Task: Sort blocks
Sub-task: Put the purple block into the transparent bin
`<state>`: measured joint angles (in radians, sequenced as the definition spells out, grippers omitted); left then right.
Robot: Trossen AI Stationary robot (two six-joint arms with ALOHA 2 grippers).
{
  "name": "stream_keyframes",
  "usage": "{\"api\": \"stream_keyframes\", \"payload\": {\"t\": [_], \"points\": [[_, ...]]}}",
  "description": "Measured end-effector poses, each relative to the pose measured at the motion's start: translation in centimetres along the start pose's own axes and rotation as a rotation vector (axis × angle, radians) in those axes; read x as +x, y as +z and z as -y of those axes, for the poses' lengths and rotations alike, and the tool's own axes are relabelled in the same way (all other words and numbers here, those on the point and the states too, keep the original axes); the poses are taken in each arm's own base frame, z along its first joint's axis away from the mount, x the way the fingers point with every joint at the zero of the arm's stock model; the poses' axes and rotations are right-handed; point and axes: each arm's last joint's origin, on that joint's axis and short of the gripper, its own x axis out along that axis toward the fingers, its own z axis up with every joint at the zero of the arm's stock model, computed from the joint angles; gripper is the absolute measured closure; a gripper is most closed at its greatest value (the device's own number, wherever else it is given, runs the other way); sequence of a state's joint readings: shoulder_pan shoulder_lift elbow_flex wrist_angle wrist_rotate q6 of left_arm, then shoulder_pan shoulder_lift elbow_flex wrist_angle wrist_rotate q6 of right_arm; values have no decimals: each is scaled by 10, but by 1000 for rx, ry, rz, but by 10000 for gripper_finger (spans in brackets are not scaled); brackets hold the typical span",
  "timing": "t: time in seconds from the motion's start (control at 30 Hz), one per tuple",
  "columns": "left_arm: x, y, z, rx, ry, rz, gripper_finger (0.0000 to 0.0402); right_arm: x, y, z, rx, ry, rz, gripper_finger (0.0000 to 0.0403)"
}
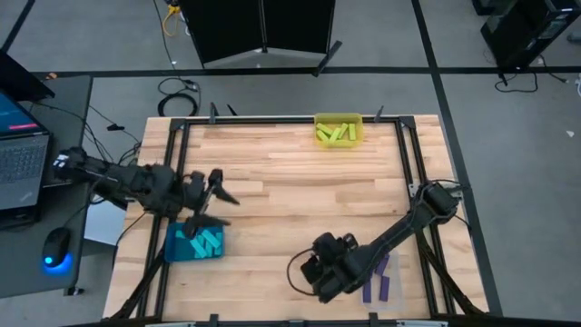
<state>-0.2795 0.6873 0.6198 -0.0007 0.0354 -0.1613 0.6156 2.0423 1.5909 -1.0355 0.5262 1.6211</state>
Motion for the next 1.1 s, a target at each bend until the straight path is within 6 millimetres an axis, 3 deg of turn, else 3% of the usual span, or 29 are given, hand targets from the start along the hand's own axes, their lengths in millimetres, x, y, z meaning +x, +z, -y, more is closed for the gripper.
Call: {"api": "stream_keyframes", "payload": {"t": [0.27, 0.53, 1.1], "points": [[-2, -18, 17, 83, -119, -61, 115, 15, -24, 1, 136, -73, -63, 115], [-4, -22, 23, 96, -146, -82, 115, 31, -30, -6, 210, -60, -103, 114], [-5, -23, 24, 127, -130, -83, 115, 40, -15, -4, 278, -138, -262, 90]]}}
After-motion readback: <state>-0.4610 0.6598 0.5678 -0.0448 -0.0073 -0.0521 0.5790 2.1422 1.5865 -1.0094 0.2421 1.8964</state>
